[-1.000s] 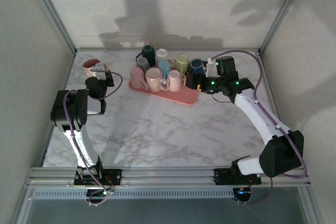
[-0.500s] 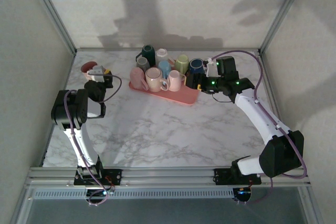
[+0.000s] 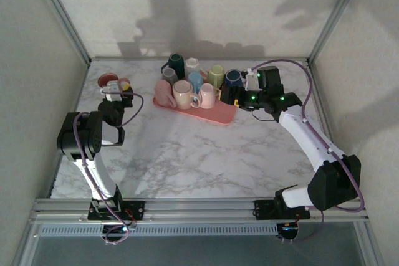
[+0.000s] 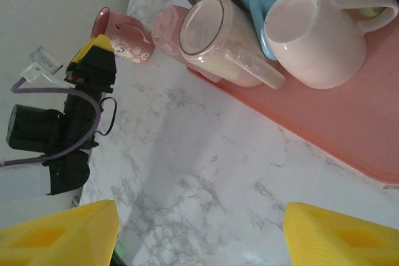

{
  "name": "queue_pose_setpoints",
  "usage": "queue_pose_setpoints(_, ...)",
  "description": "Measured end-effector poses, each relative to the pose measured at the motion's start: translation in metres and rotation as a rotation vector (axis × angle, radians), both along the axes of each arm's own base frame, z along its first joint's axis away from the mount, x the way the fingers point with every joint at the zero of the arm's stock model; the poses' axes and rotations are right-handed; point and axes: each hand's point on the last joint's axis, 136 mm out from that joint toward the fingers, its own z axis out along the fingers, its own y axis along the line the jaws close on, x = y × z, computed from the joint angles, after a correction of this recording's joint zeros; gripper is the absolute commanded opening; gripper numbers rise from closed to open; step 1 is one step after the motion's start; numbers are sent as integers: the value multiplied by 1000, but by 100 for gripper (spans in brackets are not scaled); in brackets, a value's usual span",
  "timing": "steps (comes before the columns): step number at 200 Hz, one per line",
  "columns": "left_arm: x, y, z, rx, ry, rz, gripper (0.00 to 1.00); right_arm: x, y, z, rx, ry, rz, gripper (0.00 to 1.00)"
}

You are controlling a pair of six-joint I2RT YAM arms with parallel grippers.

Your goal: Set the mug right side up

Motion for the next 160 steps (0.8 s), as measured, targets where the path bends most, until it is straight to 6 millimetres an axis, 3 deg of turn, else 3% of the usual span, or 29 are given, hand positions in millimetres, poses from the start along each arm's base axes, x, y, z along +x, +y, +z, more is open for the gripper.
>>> queue_pose_setpoints(39, -16, -6, 15, -20, -9, 3, 54, 1, -1, 0, -5, -5, -5, 72)
queue_pose_setpoints(95, -49, -15, 84, -190, -12, -18, 59, 2, -21, -14, -143, -38, -42, 70)
queue_pose_setpoints(124, -61, -50, 102, -320, 73, -136, 62, 5, -36, -26, -250, -61, -62, 67)
queue_pose_setpoints(160, -96, -131, 95, -419, 217, -368, 62, 11, -41, -47, -327, -49, -44, 63)
